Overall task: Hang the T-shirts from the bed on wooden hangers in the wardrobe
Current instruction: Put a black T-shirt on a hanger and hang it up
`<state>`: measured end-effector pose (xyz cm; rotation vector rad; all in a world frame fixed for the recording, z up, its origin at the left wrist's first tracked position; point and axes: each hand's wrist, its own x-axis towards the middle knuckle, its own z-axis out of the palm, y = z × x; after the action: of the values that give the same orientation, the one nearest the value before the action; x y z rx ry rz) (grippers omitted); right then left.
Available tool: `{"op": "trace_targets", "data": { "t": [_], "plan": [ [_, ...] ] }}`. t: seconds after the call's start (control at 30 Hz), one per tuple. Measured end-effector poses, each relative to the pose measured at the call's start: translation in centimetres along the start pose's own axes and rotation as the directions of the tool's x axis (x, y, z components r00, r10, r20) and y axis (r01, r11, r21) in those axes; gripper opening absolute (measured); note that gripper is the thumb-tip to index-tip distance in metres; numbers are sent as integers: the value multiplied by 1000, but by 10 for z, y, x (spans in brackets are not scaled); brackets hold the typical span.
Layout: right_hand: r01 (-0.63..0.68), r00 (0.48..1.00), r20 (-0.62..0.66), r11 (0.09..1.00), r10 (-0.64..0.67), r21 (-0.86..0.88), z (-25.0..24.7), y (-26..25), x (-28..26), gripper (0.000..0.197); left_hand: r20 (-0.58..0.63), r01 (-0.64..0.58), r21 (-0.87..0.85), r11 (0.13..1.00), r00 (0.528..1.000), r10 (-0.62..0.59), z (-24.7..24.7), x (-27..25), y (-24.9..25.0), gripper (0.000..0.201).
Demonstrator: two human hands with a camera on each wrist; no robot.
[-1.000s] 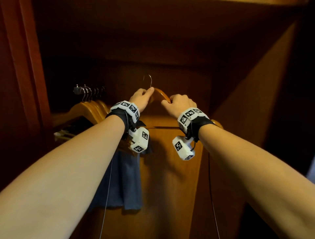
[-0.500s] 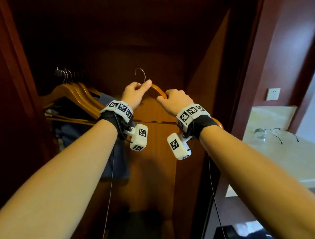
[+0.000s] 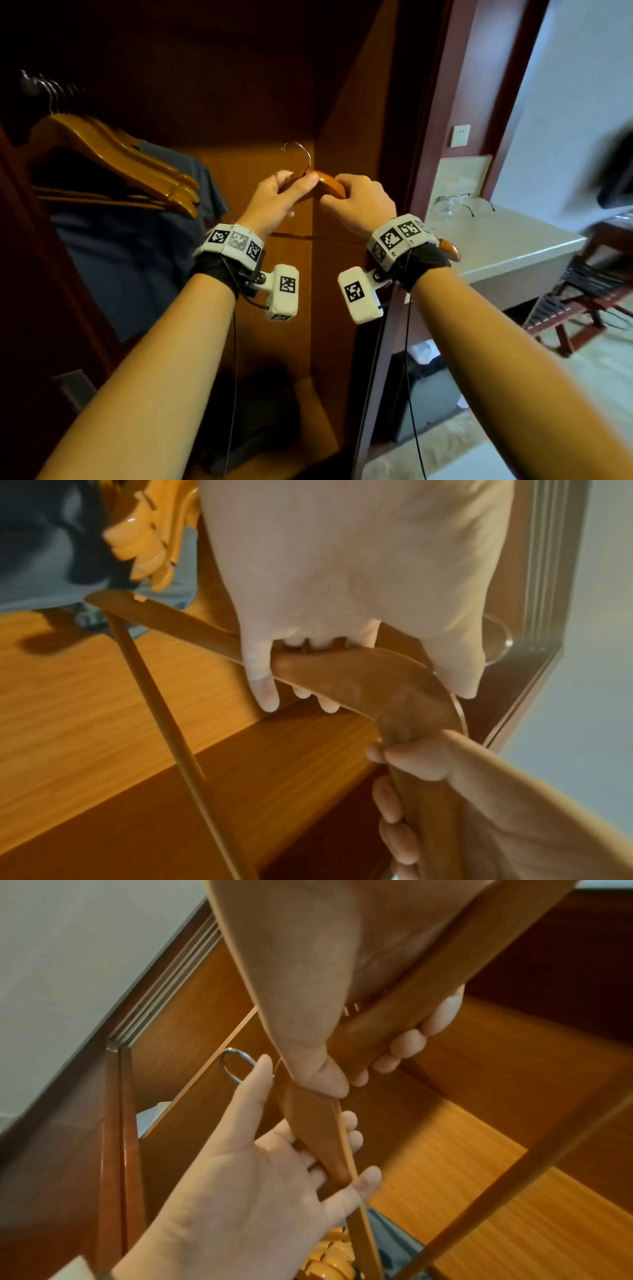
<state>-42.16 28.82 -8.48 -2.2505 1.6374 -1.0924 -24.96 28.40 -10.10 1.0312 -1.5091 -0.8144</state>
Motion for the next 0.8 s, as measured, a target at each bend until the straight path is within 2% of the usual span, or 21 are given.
{"op": "trace_targets", "data": {
  "t": [0.1, 0.23, 0.33, 0.43, 0.57, 0.67, 0.8],
  "plan": [
    [-64, 998, 7, 997, 63, 36, 2, 13, -33, 10, 78, 39, -23, 999, 996, -37, 11, -20, -13, 50],
    [-169, 984, -55, 984, 172, 55, -13, 39, -80, 9, 232, 85, -91, 992, 971, -62, 51, -46, -19, 31],
    [-281, 952, -121, 959, 282, 27, -32, 66, -114, 8, 337, 118, -148, 982, 939, -62, 92, -63, -21, 41],
    [-389, 902, -222, 920, 369, -53, -56, 88, -149, 16, 412, 160, -189, 969, 909, -69, 138, -76, -21, 46],
    [-486, 831, -315, 874, 459, -8, -86, 133, -186, 22, 467, 192, -242, 951, 882, -59, 206, -85, -16, 51],
    [-552, 765, -388, 834, 514, 15, -115, 173, -211, 15, 493, 225, -285, 932, 868, -58, 264, -89, -14, 35],
    [-607, 690, -453, 792, 565, 65, -157, 238, -249, 18, 533, 236, -308, 921, 845, -38, 353, -98, -9, 14]
  ]
}}
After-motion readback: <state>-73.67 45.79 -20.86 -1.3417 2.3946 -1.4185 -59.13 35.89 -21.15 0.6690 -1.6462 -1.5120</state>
